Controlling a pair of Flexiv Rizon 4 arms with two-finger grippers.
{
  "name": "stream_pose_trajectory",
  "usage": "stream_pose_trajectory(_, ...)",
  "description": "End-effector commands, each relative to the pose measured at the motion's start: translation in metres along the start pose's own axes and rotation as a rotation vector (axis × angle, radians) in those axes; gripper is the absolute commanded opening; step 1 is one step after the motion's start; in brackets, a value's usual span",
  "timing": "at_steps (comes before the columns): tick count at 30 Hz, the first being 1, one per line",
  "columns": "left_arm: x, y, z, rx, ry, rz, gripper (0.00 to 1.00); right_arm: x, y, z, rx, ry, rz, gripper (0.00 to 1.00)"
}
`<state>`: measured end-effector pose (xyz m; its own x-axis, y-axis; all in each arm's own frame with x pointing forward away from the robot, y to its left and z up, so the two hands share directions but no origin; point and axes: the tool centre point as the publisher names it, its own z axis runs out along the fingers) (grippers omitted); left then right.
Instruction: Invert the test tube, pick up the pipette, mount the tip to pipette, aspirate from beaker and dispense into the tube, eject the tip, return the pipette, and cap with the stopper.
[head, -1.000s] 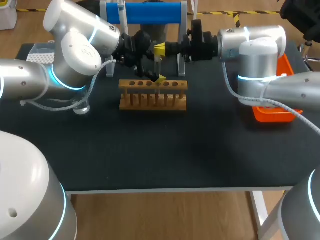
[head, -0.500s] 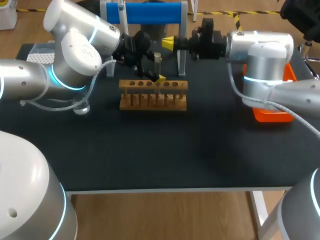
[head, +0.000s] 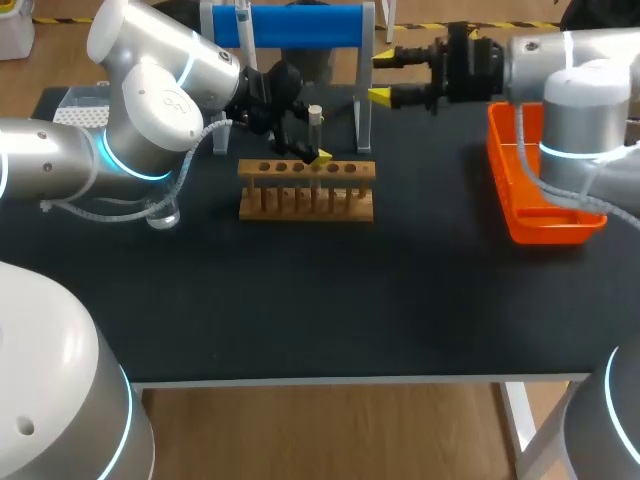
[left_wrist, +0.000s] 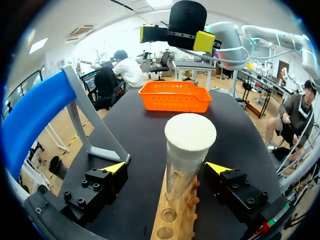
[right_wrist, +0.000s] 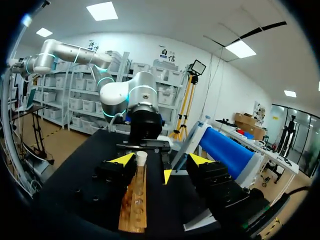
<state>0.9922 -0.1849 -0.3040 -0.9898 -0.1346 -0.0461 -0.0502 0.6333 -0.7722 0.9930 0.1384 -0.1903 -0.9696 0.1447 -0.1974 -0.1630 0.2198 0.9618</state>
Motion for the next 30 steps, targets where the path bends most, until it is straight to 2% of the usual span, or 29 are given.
stream_pose_trajectory(1, 0.0, 0.0, 0.0, -0.001, 0.002, 0.0, 1.0, 0.007, -0.001, -0.027, 0.055, -0.004, 0.005, 1.0)
stream_pose_trajectory(7, 0.0, 0.0, 0.0, -0.001, 0.002, 0.0, 1.0, 0.017, -0.032, -0.048, 0.157, 0.012, 0.06, 1.0)
stream_pose_trajectory(14, 0.0, 0.0, 0.0, -0.001, 0.002, 0.0, 1.0, 0.028, -0.062, -0.06, 0.193, 0.003, 0.089, 1.0)
stream_pose_trajectory(18, 0.0, 0.0, 0.0, -0.001, 0.002, 0.0, 1.0, 0.033, -0.069, -0.063, 0.196, -0.004, 0.093, 1.0)
stream_pose_trajectory(30, 0.0, 0.0, 0.0, -0.001, 0.002, 0.0, 1.0, 0.033, -0.069, -0.063, 0.196, -0.004, 0.093, 1.0)
